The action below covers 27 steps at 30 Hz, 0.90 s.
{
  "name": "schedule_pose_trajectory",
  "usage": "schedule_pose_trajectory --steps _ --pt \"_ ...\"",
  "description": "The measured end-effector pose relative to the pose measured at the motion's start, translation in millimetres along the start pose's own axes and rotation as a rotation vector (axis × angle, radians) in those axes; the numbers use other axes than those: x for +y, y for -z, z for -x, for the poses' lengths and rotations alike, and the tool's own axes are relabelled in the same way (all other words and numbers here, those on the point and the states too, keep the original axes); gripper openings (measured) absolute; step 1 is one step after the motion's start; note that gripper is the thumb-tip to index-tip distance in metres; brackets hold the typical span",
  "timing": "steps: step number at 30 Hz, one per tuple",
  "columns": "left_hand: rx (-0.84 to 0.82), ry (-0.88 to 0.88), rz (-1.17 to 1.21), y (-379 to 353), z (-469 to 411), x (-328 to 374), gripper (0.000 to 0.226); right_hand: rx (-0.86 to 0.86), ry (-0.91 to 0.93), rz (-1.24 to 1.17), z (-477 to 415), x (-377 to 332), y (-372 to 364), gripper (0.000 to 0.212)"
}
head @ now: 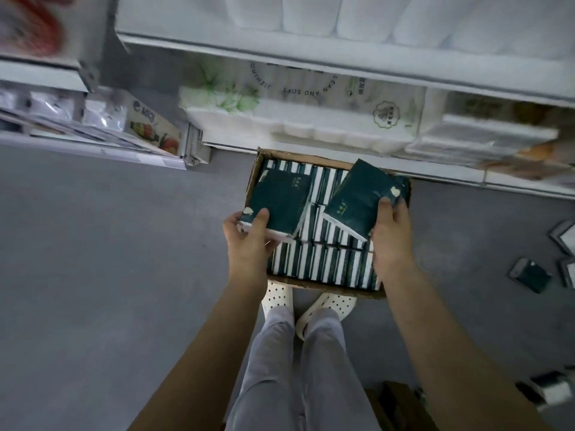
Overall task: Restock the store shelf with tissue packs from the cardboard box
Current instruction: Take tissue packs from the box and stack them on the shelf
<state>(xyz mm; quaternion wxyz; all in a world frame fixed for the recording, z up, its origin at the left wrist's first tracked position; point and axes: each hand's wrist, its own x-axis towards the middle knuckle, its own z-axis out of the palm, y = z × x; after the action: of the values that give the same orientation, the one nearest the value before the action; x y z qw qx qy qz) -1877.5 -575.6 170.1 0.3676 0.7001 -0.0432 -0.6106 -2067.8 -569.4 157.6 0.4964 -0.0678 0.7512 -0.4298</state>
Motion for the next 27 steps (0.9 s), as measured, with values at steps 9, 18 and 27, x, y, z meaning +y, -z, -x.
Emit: schedule_pose_trajectory --steps 9,18,27 --pt "-0.262 -0.056 0.005 1.8 156.5 115.6 0.022 -0.023 0.174 -0.138 155.6 -155.7 19.7 0.054" --pt "-0.516 -0.254 -0.140 -6.7 295.9 193.6 0.047 0.016 0.284 -0.489 287.5 -243.5 53.5 0.035" --pt "-0.546 -0.500 -0.318 -44.7 377.0 217.5 0.082 -0.073 0.461 -0.442 323.7 -314.2 125.0 0.034"
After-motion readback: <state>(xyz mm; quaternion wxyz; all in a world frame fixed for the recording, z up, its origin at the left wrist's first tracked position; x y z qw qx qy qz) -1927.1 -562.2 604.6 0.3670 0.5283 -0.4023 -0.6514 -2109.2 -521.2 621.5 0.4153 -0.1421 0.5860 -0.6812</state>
